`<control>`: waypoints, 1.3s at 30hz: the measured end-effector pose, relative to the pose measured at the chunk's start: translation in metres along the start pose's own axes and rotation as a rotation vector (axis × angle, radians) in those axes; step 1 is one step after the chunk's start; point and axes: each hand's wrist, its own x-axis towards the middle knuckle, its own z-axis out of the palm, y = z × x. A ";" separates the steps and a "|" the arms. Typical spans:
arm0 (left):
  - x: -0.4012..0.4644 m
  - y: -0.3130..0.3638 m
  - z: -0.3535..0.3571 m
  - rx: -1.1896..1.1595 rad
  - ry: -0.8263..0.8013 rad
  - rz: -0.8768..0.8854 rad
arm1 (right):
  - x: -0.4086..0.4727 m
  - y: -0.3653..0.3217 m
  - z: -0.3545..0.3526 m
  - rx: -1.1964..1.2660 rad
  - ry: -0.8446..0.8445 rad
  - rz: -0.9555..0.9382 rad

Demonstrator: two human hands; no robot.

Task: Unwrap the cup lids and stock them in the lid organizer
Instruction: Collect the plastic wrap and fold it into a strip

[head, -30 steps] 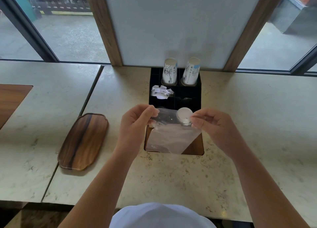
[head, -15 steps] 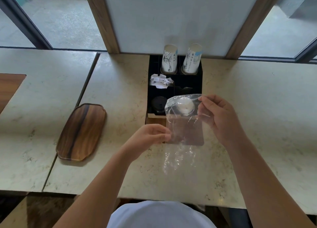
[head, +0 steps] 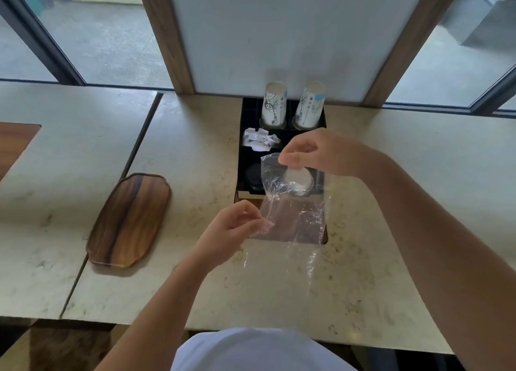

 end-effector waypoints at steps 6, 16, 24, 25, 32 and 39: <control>-0.008 -0.016 -0.010 -0.038 0.054 -0.098 | 0.013 -0.001 0.007 0.171 0.113 -0.125; -0.044 -0.061 -0.020 0.171 0.037 -0.376 | 0.018 0.035 0.031 0.150 0.161 0.008; -0.054 -0.077 -0.027 0.235 -0.024 -0.461 | 0.026 0.057 0.077 0.282 0.089 0.078; -0.056 -0.081 -0.029 0.225 -0.018 -0.481 | 0.028 0.061 0.082 0.286 0.119 0.082; -0.069 -0.108 -0.033 0.169 0.031 -0.652 | 0.036 0.100 0.127 0.278 0.071 0.291; -0.076 -0.134 -0.034 0.200 0.105 -0.746 | 0.005 0.171 0.179 0.327 -0.038 0.559</control>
